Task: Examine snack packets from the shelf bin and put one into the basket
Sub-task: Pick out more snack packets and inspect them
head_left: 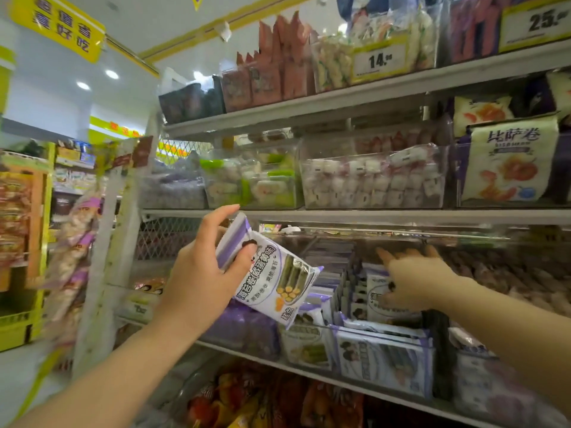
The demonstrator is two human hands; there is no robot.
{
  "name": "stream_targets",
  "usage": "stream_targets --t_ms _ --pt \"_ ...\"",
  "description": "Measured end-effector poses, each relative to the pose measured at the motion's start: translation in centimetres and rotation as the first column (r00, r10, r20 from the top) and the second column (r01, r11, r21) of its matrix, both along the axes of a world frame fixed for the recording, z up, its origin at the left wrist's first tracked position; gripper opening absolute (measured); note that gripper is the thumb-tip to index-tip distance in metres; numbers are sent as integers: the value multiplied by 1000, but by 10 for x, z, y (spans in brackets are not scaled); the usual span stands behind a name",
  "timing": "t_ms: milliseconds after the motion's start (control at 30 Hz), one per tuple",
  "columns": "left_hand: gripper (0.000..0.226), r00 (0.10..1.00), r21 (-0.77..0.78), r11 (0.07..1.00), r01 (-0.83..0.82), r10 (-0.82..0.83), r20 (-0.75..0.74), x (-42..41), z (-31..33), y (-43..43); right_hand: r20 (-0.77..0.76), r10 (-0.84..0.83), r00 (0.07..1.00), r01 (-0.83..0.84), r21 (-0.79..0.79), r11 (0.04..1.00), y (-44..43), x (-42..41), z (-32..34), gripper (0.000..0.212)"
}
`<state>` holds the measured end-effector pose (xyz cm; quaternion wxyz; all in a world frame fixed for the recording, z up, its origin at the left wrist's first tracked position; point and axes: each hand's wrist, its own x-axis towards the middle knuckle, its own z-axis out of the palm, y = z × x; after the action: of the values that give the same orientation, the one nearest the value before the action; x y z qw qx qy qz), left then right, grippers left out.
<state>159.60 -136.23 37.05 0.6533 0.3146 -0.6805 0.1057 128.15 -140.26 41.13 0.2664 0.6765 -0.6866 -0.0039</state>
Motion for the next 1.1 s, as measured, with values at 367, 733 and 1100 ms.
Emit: stream_targets --t_ms 367,733,1100 --pt "44 999 164 986 -27 31 -23 36 -54 51 -105 260 960 -279 -251 927 38 45 -26 77" --pt "39 999 496 868 -7 27 -34 101 -135 45 795 567 214 -775 -215 594 40 215 -139 35" --pt "42 992 725 685 72 27 -124 130 -233 16 960 -62 -272 -842 -206 498 2 273 -268 34"
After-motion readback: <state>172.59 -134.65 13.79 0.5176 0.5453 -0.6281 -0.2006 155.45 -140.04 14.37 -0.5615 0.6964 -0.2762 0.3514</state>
